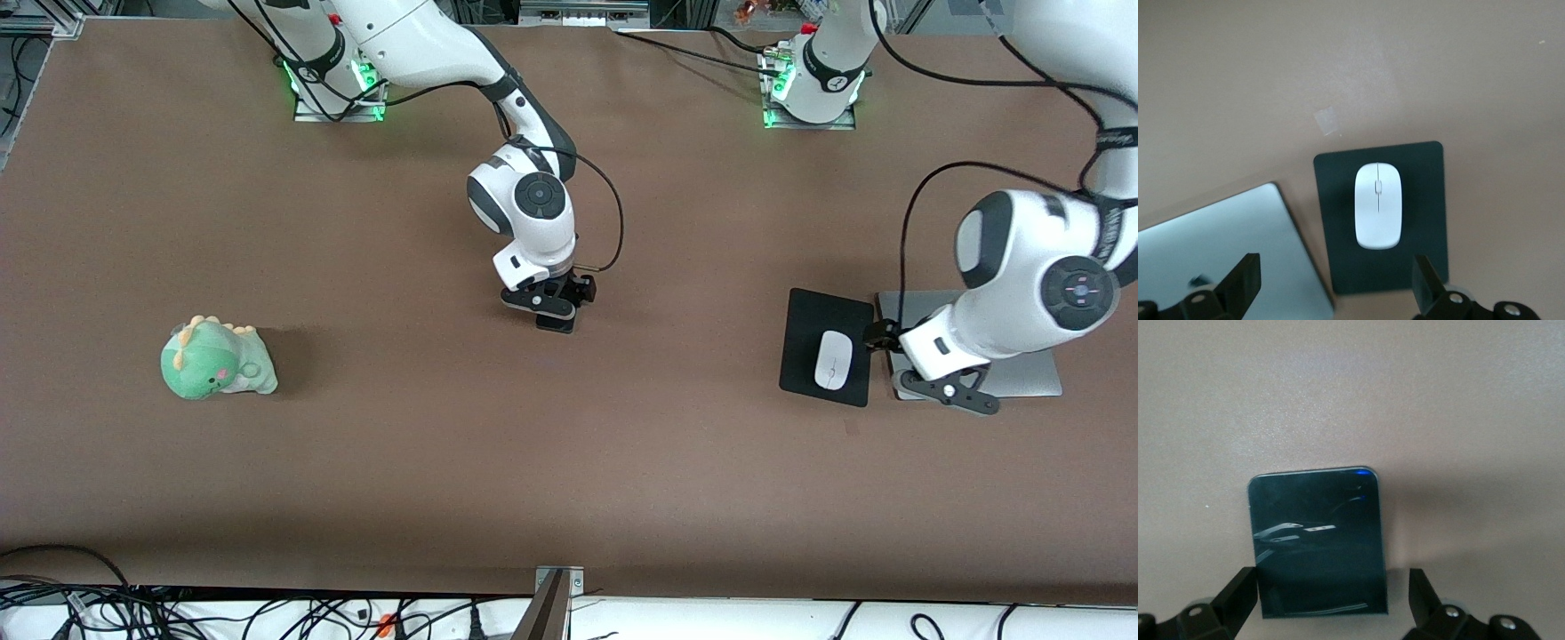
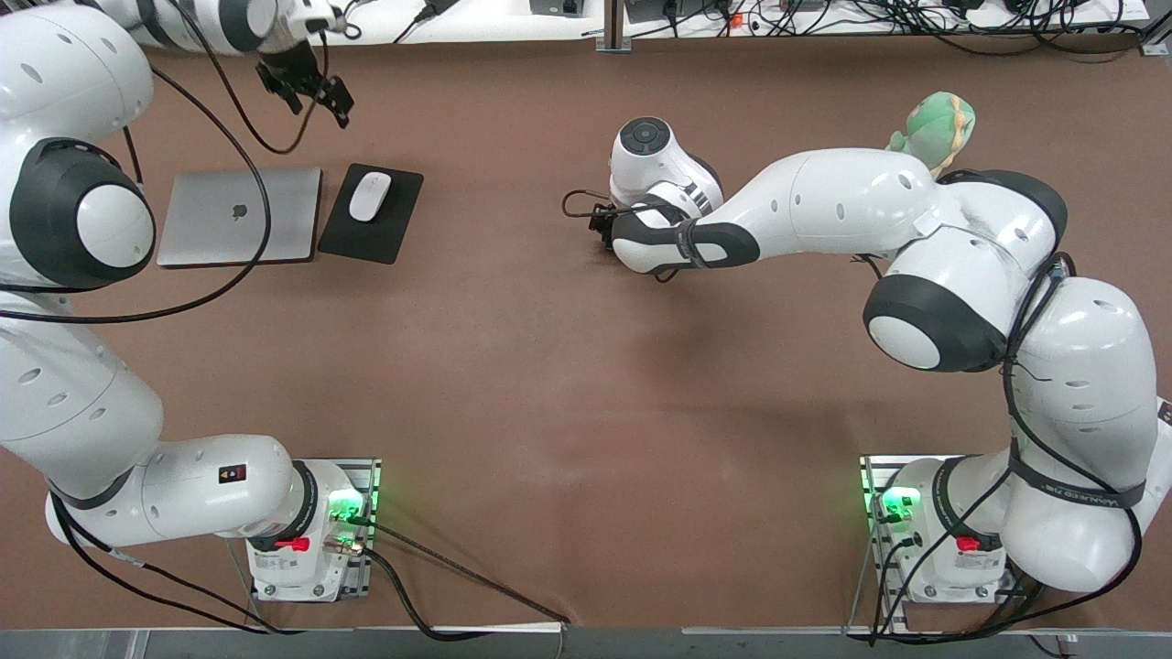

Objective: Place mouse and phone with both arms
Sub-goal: 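Open the left gripper and raise it away from the mouse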

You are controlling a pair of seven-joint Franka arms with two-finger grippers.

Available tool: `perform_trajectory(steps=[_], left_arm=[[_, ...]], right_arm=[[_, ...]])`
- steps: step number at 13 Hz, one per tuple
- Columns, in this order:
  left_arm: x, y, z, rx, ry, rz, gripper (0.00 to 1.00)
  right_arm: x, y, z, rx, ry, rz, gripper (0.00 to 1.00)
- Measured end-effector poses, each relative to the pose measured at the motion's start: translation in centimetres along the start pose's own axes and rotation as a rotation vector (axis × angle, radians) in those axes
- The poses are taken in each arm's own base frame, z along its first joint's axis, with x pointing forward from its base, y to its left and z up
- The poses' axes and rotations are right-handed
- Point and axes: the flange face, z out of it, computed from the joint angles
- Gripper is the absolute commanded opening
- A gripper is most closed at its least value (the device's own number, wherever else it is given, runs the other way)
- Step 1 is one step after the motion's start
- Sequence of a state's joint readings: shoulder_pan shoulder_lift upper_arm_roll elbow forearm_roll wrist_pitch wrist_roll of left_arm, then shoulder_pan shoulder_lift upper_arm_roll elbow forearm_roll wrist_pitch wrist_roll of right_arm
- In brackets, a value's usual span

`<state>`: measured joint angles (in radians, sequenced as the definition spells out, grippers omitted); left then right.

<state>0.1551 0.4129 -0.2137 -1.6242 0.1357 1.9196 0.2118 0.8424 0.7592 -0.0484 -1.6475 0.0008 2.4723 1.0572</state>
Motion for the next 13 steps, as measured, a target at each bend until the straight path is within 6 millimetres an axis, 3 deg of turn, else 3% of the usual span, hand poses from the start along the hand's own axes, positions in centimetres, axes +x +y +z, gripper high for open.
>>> perform_trajectory(steps=[3, 6, 9, 11, 13], left_arm=[[-0.2, -0.1, -6.7, -0.007, -0.049, -0.007, 1.00], [-1.3, -0.5, -11.9, -0.012, -0.074, -0.028, 1.00], [-3.2, -0.7, -18.1, 0.013, -0.014, -0.115, 1.00], [-5.7, 0.1, -21.9, 0.050, 0.033, -0.186, 1.00], [-8.3, 0.9, -23.9, 0.034, 0.116, -0.250, 1.00]], right_arm=[[-0.1, 0.2, 1.1, -0.002, 0.001, -0.001, 0.78], [0.1, 0.0, 0.5, 0.004, 0.007, -0.001, 0.45], [0.4, 0.2, 0.5, 0.002, 0.011, -0.008, 0.42], [1.7, 0.9, 0.2, -0.022, 0.015, -0.037, 0.42], [4.0, 2.2, -1.1, -0.070, 0.014, -0.093, 0.42]])
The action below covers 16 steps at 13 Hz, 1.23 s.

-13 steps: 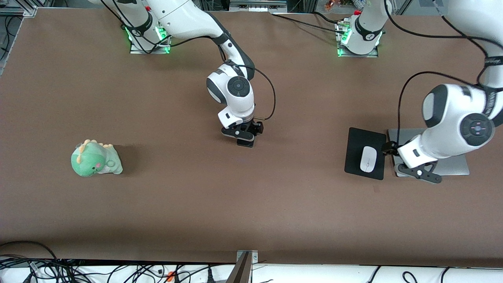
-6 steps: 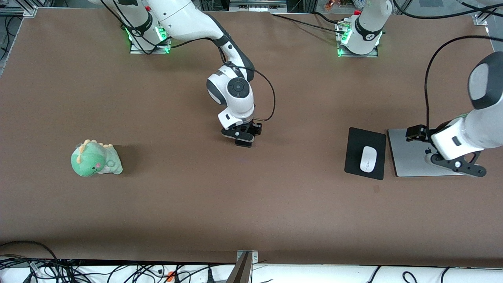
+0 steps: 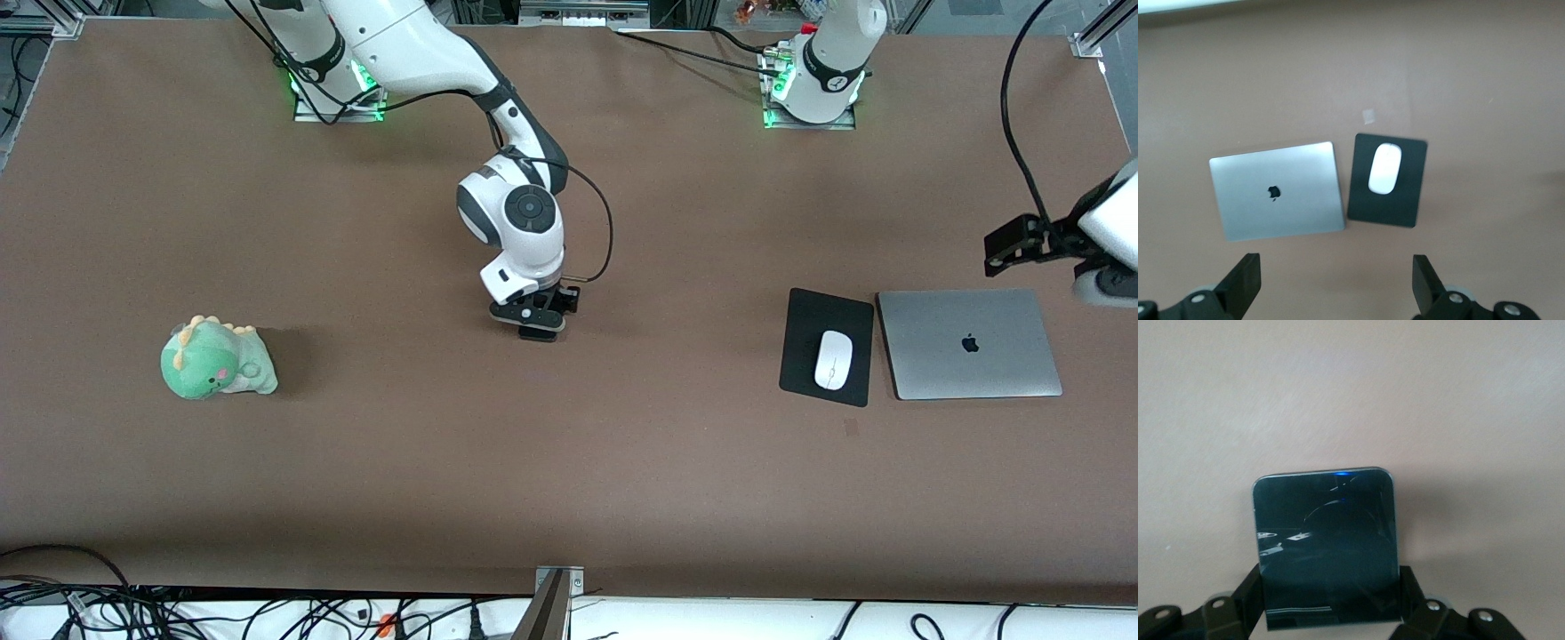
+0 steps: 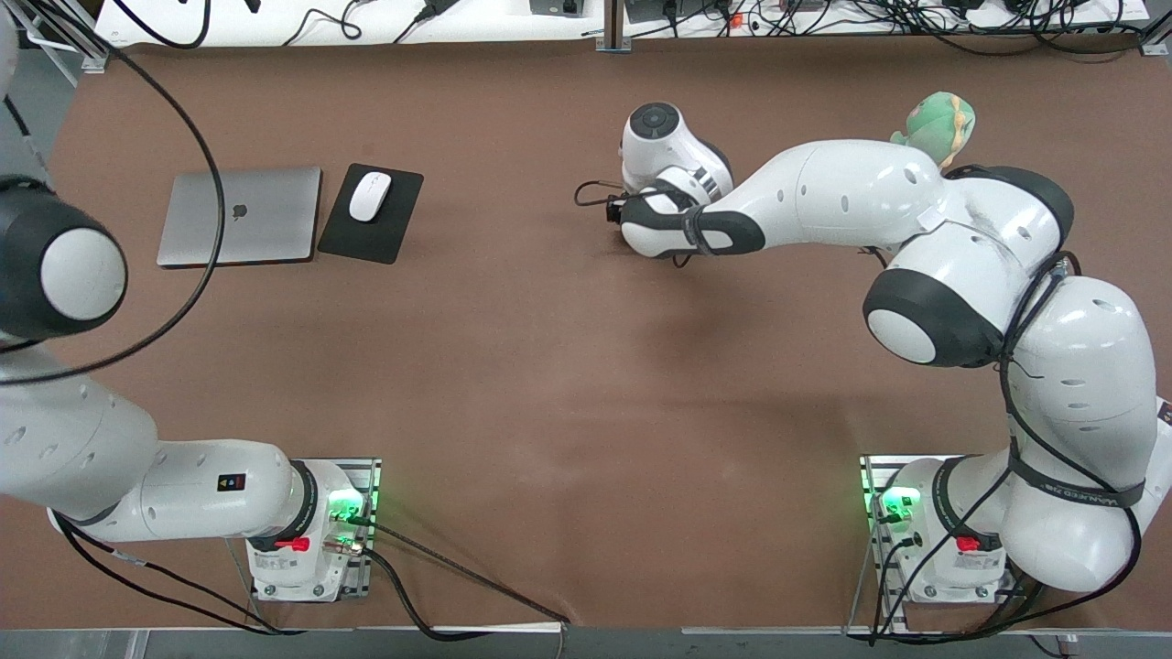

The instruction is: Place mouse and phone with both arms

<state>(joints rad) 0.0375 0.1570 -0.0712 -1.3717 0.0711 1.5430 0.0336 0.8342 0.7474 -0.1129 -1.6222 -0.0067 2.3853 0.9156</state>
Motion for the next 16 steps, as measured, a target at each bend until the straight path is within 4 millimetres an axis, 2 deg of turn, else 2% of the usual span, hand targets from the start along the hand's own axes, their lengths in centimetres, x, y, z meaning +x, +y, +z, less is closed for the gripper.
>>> perform_trajectory(steps=[3, 6, 8, 10, 12, 15, 16], left_arm=[[-3.9, -1.1, 0.6, -0.015, 0.068, -0.039, 1.00], [-5.8, 0.0, 1.0, 0.019, 0.073, -0.009, 1.00], [-5.9, 0.2, 1.1, 0.023, 0.062, -0.005, 1.00], [-6.0, -0.1, 1.2, 0.024, 0.045, -0.004, 1.00], [-5.9, -0.1, 1.2, 0.024, 0.042, 0.017, 1.00], [-5.4, -0.3, 0.7, 0.026, 0.052, 0.023, 1.00], [-5.2, -0.4, 0.5, 0.026, 0.051, 0.022, 1.00]], right_arm=[[4.3, 4.1, -3.1, -0.073, -0.007, -0.097, 0.42], [8.9, 10.0, -4.0, -0.100, -0.019, -0.157, 0.42], [11.9, 16.0, -2.8, -0.108, -0.065, -0.197, 0.42], [14.1, 22.1, -1.1, -0.076, -0.120, -0.237, 0.42], [14.9, 25.8, 0.0, -0.066, -0.144, -0.240, 0.42], [15.5, 29.8, 2.1, -0.060, -0.130, -0.265, 0.44], [15.9, 31.6, 2.9, -0.058, -0.122, -0.275, 0.51]])
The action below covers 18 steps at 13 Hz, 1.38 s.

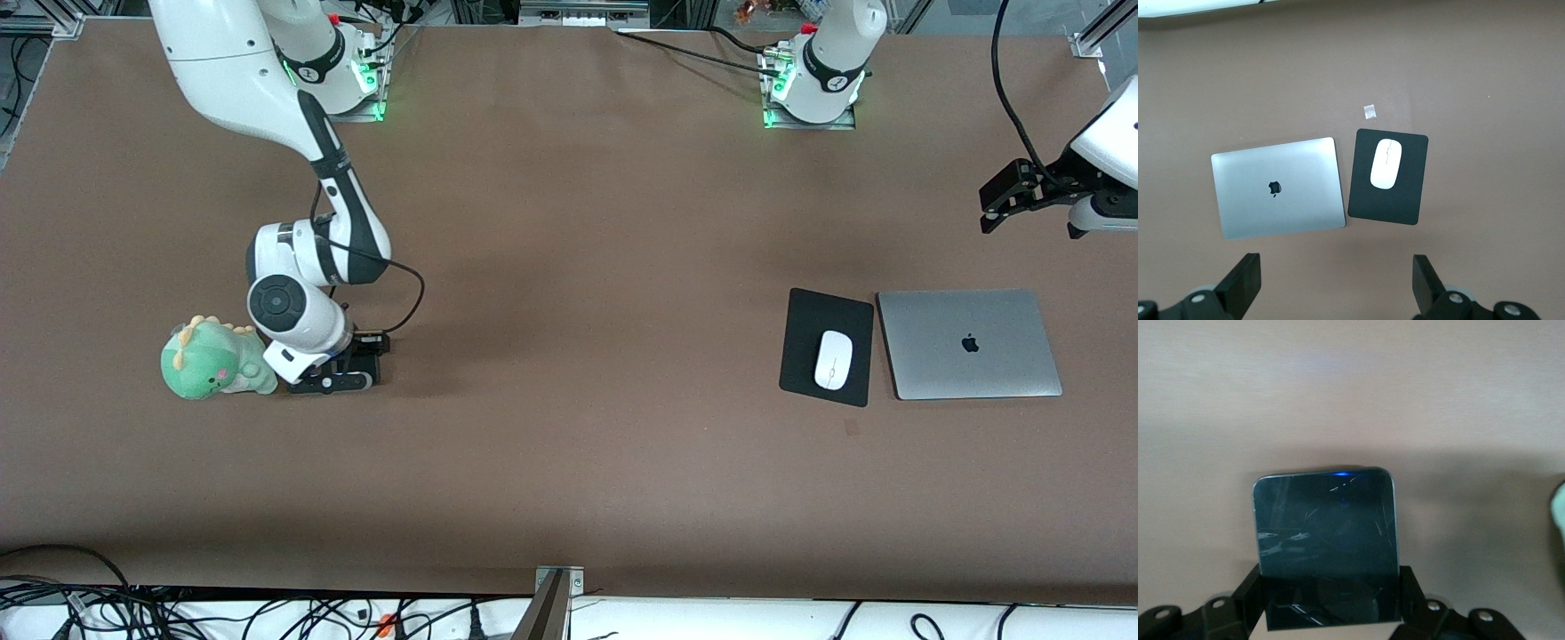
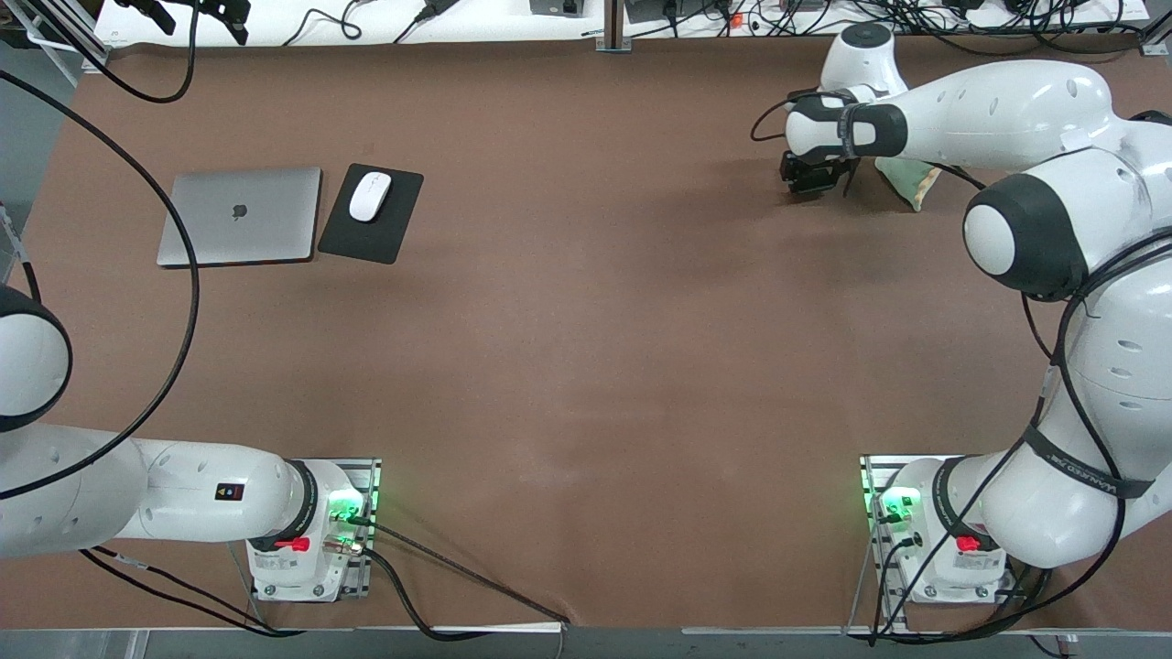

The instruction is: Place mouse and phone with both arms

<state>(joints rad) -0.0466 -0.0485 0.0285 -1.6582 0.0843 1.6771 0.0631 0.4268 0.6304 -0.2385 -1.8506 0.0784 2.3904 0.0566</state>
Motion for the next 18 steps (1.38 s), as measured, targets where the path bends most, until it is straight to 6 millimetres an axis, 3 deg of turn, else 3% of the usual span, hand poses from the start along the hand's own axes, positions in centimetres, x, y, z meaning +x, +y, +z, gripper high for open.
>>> perform_trajectory(steps=[2, 4, 6, 7, 9, 12, 13, 15, 18], left_arm=[[0.2, 0.0, -0.3, 0.000, -0.007, -0.001, 1.00], [0.2, -0.1, -0.4, 0.000, -0.010, -0.001, 1.00], [0.3, -0.1, -0.4, 0.000, -0.012, -0.002, 1.00], [0.3, -0.1, -0.4, 0.000, -0.012, -0.002, 1.00], [0.3, -0.1, -0.5, 0.000, -0.013, -0.002, 1.00], [0.2, -0.1, -0.6, 0.000, -0.016, -0.002, 1.00], [0.2, -0.1, -0.7, 0.000, -0.019, -0.002, 1.00], [0.2, -0.1, -0.7, -0.001, -0.022, -0.002, 1.00], [0.1, -0.2, -0.7, -0.001, -0.027, -0.003, 1.00]], right_arm=[[0.0, 2.3, 1.1, 0.003, 0.011, 0.006, 0.96], [0.1, 2.1, 1.0, 0.009, 0.014, 0.021, 1.00], [0.2, 0.7, -0.7, 0.026, 0.011, 0.077, 1.00], [0.2, -0.3, -3.0, 0.039, 0.005, 0.105, 1.00], [0.0, -1.9, -10.4, 0.073, 0.013, 0.119, 1.00], [-3.5, -0.6, -23.6, 0.124, -0.002, 0.115, 1.00], [-5.0, 0.1, -26.9, 0.135, -0.013, 0.113, 1.00], [-7.5, 1.3, -31.6, 0.150, -0.029, 0.110, 1.00], [-9.7, 3.6, -35.0, 0.157, -0.058, 0.100, 1.00]])
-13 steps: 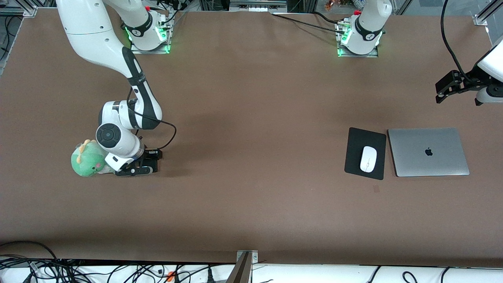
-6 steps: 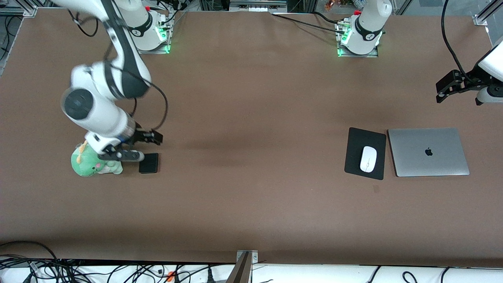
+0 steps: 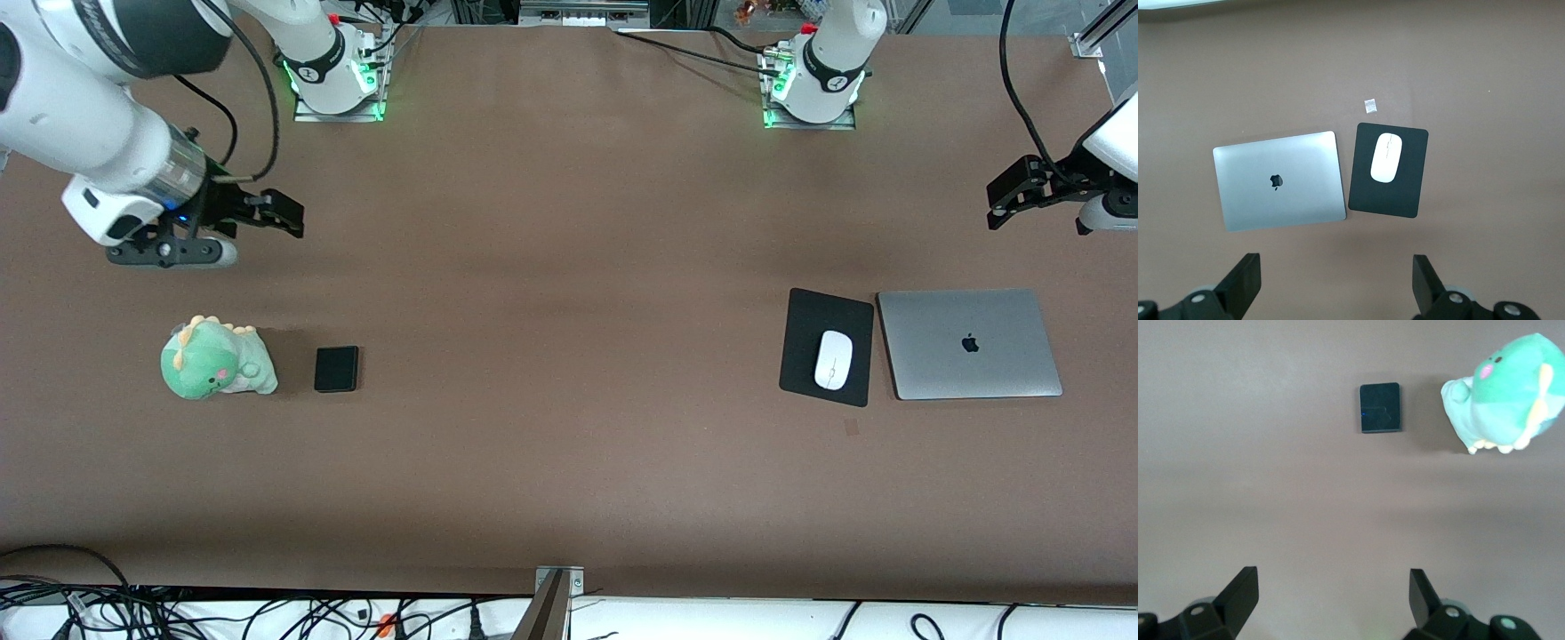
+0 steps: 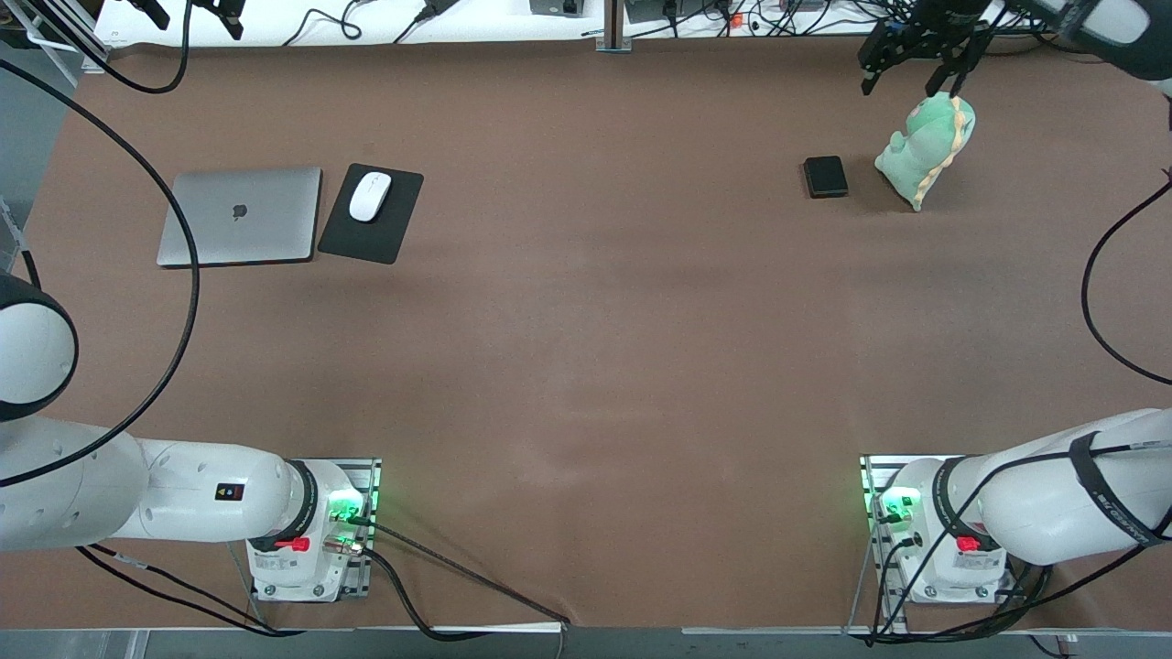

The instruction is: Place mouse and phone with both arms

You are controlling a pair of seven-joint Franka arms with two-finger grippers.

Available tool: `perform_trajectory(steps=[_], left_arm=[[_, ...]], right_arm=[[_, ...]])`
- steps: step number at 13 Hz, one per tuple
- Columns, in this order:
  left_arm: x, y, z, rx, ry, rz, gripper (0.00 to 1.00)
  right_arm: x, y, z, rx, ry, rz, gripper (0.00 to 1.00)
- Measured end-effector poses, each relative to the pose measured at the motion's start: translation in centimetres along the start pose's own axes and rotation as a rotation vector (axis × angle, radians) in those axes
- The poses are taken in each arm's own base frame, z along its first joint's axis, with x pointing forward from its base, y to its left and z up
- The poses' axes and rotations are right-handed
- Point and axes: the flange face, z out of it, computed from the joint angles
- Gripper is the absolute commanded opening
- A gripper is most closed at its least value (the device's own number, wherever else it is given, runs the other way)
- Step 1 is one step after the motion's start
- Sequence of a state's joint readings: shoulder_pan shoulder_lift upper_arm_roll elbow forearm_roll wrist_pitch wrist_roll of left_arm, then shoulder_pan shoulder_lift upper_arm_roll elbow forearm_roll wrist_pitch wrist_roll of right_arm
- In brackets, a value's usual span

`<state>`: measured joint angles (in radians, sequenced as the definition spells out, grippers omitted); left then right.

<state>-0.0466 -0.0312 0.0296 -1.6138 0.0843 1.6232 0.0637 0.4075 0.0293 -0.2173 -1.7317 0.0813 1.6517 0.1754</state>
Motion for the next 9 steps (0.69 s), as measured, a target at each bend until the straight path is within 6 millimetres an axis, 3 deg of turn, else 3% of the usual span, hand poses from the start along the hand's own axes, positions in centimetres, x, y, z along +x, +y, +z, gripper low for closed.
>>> perform_trajectory(steps=[4, 9], left_arm=[[-0.2, 0.0, 0.1, -0.001, -0.014, 0.000, 1.00], [-0.2, 0.0, -0.1, -0.001, -0.011, -0.001, 1.00]], right_arm=[[-0.4, 4.3, -1.3, -0.008, -0.034, -0.039, 1.00], [-1.2, 4.0, -3.3, -0.040, -0.005, -0.067, 1.00]])
